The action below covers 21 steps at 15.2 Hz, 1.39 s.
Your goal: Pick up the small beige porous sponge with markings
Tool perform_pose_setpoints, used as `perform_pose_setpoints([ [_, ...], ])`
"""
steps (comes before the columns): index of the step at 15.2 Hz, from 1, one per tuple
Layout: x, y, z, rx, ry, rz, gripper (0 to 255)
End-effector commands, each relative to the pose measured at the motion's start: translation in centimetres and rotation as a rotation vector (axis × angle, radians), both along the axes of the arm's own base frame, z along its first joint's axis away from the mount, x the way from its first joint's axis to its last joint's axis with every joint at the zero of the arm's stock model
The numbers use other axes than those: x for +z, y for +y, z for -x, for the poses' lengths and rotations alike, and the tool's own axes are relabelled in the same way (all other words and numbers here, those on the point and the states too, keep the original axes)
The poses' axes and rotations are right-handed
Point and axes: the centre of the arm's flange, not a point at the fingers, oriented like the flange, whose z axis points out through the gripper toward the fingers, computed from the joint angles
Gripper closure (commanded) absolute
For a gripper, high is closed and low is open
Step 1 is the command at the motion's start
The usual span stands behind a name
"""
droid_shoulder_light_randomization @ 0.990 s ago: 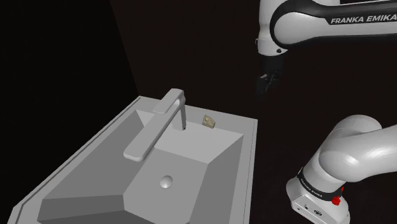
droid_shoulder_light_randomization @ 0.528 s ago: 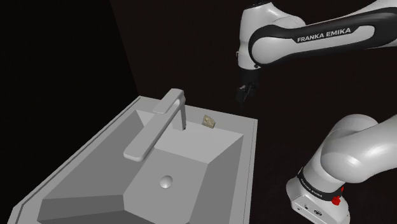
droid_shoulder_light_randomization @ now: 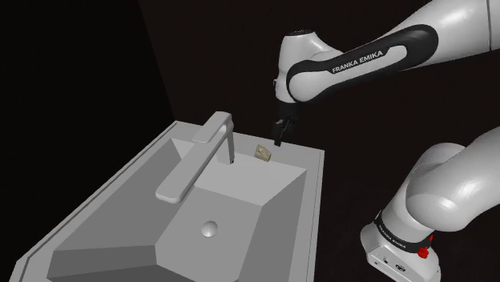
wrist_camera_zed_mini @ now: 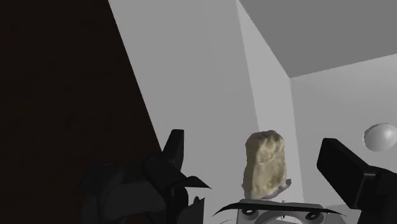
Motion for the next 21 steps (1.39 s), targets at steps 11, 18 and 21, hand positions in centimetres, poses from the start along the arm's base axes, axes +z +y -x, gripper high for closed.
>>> perform_pose_setpoints([
  [11,-6.9,4.6,-5.0,0.072,-0.069,-0.072,0],
  [18,-8.3,4.7,-5.0,0.072,-0.069,-0.072,255],
  [21,-8.2,4.7,-5.0,0.072,-0.069,-0.072,255],
])
